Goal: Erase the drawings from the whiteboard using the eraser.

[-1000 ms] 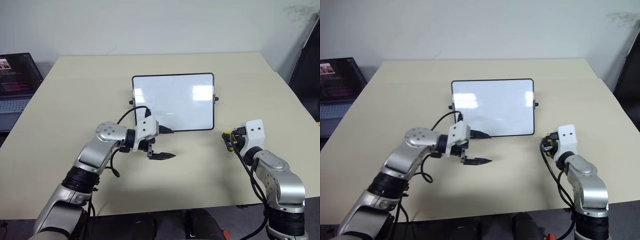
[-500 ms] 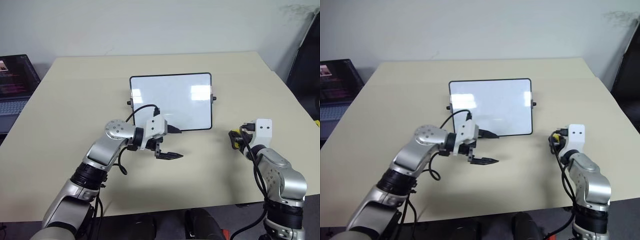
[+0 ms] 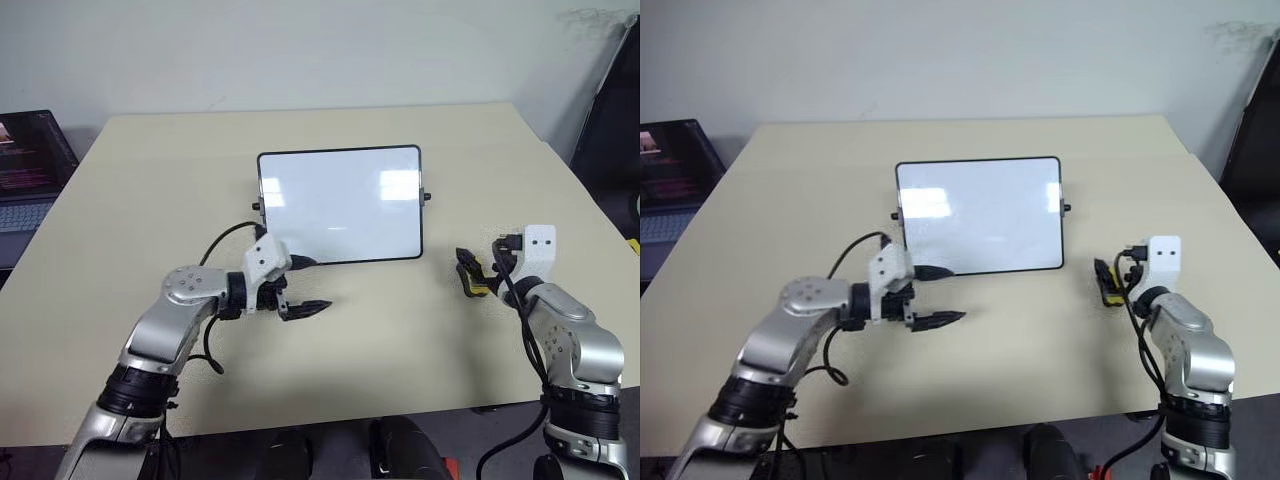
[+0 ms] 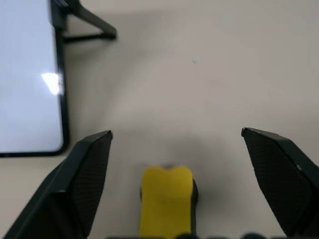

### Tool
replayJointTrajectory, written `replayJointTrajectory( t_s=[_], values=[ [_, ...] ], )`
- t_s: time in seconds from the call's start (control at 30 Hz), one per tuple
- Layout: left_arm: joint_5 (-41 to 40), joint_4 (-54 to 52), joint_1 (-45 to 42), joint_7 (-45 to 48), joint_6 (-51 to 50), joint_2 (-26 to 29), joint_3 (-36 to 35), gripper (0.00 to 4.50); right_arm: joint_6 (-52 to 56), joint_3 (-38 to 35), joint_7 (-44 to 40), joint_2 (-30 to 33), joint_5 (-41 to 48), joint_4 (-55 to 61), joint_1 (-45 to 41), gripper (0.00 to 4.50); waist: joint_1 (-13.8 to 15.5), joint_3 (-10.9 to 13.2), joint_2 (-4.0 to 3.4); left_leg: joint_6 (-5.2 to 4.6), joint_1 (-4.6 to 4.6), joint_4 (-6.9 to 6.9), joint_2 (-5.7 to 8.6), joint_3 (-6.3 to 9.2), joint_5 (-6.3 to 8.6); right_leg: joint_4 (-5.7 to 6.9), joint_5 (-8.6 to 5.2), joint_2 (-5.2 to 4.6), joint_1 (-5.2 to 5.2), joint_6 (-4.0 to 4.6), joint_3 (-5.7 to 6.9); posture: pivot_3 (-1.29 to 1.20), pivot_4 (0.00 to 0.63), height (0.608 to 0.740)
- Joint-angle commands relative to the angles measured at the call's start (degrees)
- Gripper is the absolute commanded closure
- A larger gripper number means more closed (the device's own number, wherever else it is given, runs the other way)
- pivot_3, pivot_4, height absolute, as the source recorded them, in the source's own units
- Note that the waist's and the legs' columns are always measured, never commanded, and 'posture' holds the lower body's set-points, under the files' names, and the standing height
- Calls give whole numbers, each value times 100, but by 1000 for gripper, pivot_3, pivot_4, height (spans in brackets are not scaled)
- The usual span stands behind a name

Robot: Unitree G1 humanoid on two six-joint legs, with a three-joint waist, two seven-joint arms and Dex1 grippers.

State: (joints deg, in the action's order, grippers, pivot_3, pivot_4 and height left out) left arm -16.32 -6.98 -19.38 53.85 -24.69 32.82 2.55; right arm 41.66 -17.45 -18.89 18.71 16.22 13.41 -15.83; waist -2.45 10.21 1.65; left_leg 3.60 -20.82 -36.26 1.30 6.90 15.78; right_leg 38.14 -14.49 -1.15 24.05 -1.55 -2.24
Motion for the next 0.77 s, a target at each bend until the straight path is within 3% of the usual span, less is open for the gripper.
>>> replayJointTrajectory(
  t_s=[0.03,0.2,0.33,0.53,0.77],
  values=[
    [136,-316,226,-1072,85,-319,-498,0,-754,-235,-76,-19,151,454,332,23,34,-1,2,0,1,-1,0,1,0,-2,0,-2,-2,0,0,0,150,740],
    [508,-518,672,-2410,601,-835,-1033,0,-2199,-60,339,-747,-119,1130,1429,23,76,-6,-2,1,-1,-4,-1,5,0,-1,1,-13,-3,-2,-5,0,150,740],
    [835,-752,1012,-3322,767,-1240,-1181,0,-2871,-141,212,-908,-71,1271,2236,23,82,-7,-3,3,1,-14,4,-4,0,-3,8,-17,-5,-12,-9,0,150,740],
    [1019,-1073,1543,-4043,674,-1665,-1160,0,-3194,396,-202,-979,44,1644,3427,23,68,-11,-7,2,58,-21,-2,-4,2,-14,-8,-12,-67,-42,-10,0,150,740],
    [1135,-1289,2038,-4430,648,-2024,-1038,0,-3146,353,-331,-615,195,1312,3226,23,61,-13,-6,2,96,-27,-1,-25,2,-13,-3,0,-109,-52,-23,0,150,740]
  ],
)
